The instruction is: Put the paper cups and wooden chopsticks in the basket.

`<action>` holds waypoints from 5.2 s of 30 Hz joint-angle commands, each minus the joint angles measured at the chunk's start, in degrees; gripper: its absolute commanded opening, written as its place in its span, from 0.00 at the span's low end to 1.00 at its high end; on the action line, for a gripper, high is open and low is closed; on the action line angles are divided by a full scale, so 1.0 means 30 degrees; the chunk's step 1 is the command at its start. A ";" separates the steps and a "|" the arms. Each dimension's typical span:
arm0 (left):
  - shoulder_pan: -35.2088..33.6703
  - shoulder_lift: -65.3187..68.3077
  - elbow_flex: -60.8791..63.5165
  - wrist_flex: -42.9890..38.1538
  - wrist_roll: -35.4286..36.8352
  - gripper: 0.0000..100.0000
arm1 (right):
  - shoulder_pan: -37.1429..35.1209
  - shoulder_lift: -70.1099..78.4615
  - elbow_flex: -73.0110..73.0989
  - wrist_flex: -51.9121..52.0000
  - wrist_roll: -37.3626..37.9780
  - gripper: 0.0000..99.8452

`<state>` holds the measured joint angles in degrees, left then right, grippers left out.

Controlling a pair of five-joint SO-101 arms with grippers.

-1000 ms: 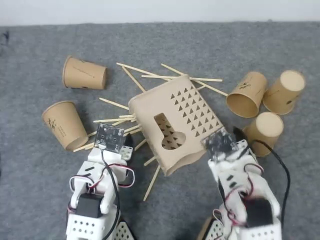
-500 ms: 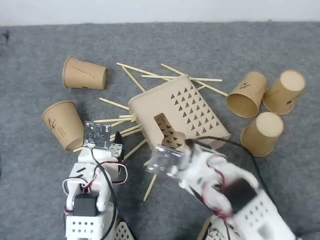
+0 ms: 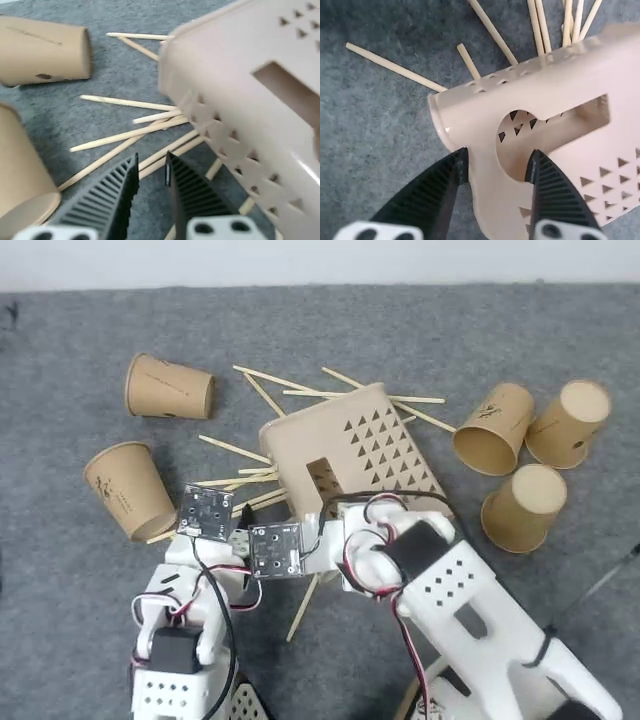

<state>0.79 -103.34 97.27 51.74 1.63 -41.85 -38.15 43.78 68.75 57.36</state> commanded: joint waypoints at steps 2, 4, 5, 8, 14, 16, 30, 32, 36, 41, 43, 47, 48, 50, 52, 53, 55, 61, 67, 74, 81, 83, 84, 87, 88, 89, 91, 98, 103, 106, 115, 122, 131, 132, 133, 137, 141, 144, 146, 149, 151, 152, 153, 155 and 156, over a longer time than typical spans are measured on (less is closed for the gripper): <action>0.0176 -0.0176 -0.0278 -0.0147 -0.0176 0.09 | 0.0425 0.0161 -0.1553 0.1158 0.0498 0.20; 0.0176 -0.0176 -0.0278 -0.0147 -0.0176 0.09 | 0.0425 0.0103 -0.2491 0.2564 0.0498 0.20; 0.0176 -0.0176 -0.0278 -0.0147 -0.0176 0.09 | 0.0425 0.0044 -0.2901 0.3179 0.0498 0.20; 0.0176 -0.0176 -0.0278 -0.0147 -0.0176 0.09 | 0.0396 0.0161 -0.3604 0.4088 0.0498 0.20; 0.0176 -0.0176 -0.0278 -0.0059 -0.0176 0.09 | 0.0337 0.0190 -0.3048 0.4469 0.0527 0.20; 0.0176 -0.0176 -0.0278 -0.0059 -0.0176 0.09 | 0.0308 0.0190 -0.2579 0.4264 0.0527 0.20; 0.0176 -0.0176 -0.0278 -0.0029 -0.0176 0.09 | 0.0425 0.0190 0.1348 0.0132 0.1026 0.20; 0.0176 -0.0176 -0.0278 -0.0029 -0.0176 0.09 | 0.0425 0.0190 0.1377 0.0044 0.0967 0.20; 0.0176 -0.0176 -0.0278 -0.0029 -0.0176 0.09 | 0.0777 0.0190 0.1407 -0.0894 0.0908 0.13; 0.0176 -0.0176 -0.0278 -0.0029 -0.0176 0.09 | 0.2007 0.0044 0.1260 -0.2242 0.1026 0.03; 0.0176 -0.0176 -0.0278 -0.0029 -0.0176 0.09 | 0.2095 0.0161 0.1289 -0.2388 0.1055 0.00; 0.0234 -0.0176 -0.0278 -0.0029 -0.0176 0.09 | 0.2066 -0.0132 0.0674 -0.2154 0.0908 0.01; 0.0234 -0.0176 -0.0278 -0.0029 -0.0176 0.09 | 0.2066 -0.0220 0.0176 -0.1832 0.0850 0.01; 0.0264 -0.0176 -0.0278 -0.0029 -0.0176 0.09 | 0.1978 -0.0513 -0.1260 -0.0952 0.0264 0.01; 0.0264 -0.0176 -0.0278 -0.0029 -0.0176 0.09 | 0.1978 -0.0923 -0.3018 -0.0073 -0.0469 0.01; 0.0264 -0.0176 -0.0278 -0.0029 -0.0176 0.09 | 0.1978 -0.1128 -0.3868 0.0308 -0.0791 0.01; 0.0293 -0.0176 -0.0278 -0.0029 -0.0176 0.09 | 0.1978 -0.1363 -0.5656 0.0952 -0.1612 0.01; 0.0293 -0.0176 -0.0278 -0.0029 -0.0176 0.09 | 0.2066 -0.1099 -1.0667 0.2271 -0.5861 0.01; 0.0176 -0.0176 -0.0278 -0.0029 -0.0176 0.09 | 0.4029 -0.0542 -1.5912 0.2271 -1.4359 0.01; 0.0147 -0.0176 -0.0278 -0.0029 -0.0176 0.09 | 0.6608 0.1509 -2.0747 0.6315 -1.6410 0.01; 0.0147 -0.0176 -0.0278 -0.0029 -0.0176 0.09 | 0.8308 0.5934 -2.4088 1.1443 -1.6205 0.01; 0.0147 -0.0176 -0.0278 -0.0029 -0.0176 0.09 | 0.9421 0.6256 -2.4000 1.1443 -1.6234 0.01; 0.0147 -0.0176 -0.0278 -0.0029 -0.0176 0.09 | 0.9832 0.6344 -2.4000 1.1443 -1.6264 0.01; 0.0147 -0.0176 -0.0278 -0.0029 -0.0176 0.09 | 1.0505 0.6637 -2.3971 1.1473 -1.6264 0.01; 0.0147 -0.0176 -0.0278 -0.0029 -0.0176 0.09 | 1.0505 0.6725 -2.3883 1.1502 -1.6264 0.01; 0.0147 -0.0176 -0.0278 -0.0029 -0.0176 0.09 | 1.0505 0.6784 -2.3502 1.1473 -1.6264 0.01; 0.0147 -0.0176 -0.0278 -0.0029 -0.0176 0.09 | 1.0447 0.7106 -2.2769 1.1355 -1.6234 0.01; 0.0147 -0.0176 -0.0278 -0.0029 -0.0176 0.09 | 1.1355 0.9597 -2.3033 0.9744 -1.4535 0.01; 0.0147 -0.0176 -0.0278 -0.0029 -0.0176 0.09 | 1.2147 1.1473 -2.3297 0.7927 -1.3802 0.01; 0.0147 -0.0176 -0.0278 -0.0029 -0.0176 0.09 | 1.2527 1.2586 -2.3297 0.7194 -1.3656 0.01; 0.0205 -0.0176 -0.0278 -0.0029 -0.0176 0.09 | 1.3407 1.4286 -2.3297 0.5846 -1.3597 0.01; 0.0234 -0.0176 -0.0278 -0.0029 -0.0176 0.09 | 1.3993 1.4960 -2.3297 0.4527 -1.3685 0.02; 0.0176 -0.0176 -0.0278 -0.0029 -0.0176 0.09 | 1.3875 1.3612 -2.3297 0.4586 -1.3158 0.34; 0.0176 -0.0176 -0.0278 -0.0029 -0.0176 0.09 | 1.3875 1.3114 -2.3297 0.4557 -1.2777 0.31; 0.0176 -0.0176 -0.0278 -0.0029 -0.0176 0.09 | 1.3875 1.2527 -2.3297 0.4527 -1.2425 0.28; 0.0176 -0.0176 -0.0278 -0.0029 -0.0176 0.09 | 1.4198 0.9421 -2.3297 0.4733 -1.1604 0.17; 0.0176 -0.0176 -0.0278 -0.0029 -0.0176 0.09 | 1.6542 0.6637 -2.3179 0.5436 -1.1575 0.16; 0.0176 -0.0176 -0.0278 -0.0029 -0.0176 0.09 | 1.9736 0.6813 -2.2711 0.4733 -1.1663 0.16; 0.0176 -0.0176 -0.0278 -0.0029 -0.0176 0.09 | 2.1553 0.7927 -2.2125 0.3590 -1.1663 0.16; 0.0176 -0.0176 -0.0278 0.0000 -0.0176 0.09 | 2.2930 1.0681 -2.1685 0.2037 -1.1604 0.16; 0.0176 -0.0176 -0.0278 0.0147 -0.0176 0.09 | 2.3282 1.2674 -2.1802 0.1216 -1.1634 0.16; 0.0176 -0.0176 -0.0278 0.0176 -0.0176 0.09 | 2.3311 1.3700 -2.2037 0.0923 -1.1634 0.16; 0.0176 -0.0176 -0.0278 0.0176 -0.0176 0.09 | 2.3370 1.4696 -2.2418 0.0718 -1.1663 0.16; 0.0176 -0.0176 -0.0278 0.0176 -0.0176 0.09 | 2.3370 1.6513 -2.3326 0.0630 -1.1692 0.16; 0.0176 -0.0176 -0.0278 0.0176 -0.0176 0.09 | 2.3341 1.7333 -2.3766 0.0601 -1.1692 0.16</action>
<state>1.32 -103.34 97.27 52.09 1.63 27.43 8.70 -22.51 72.18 21.49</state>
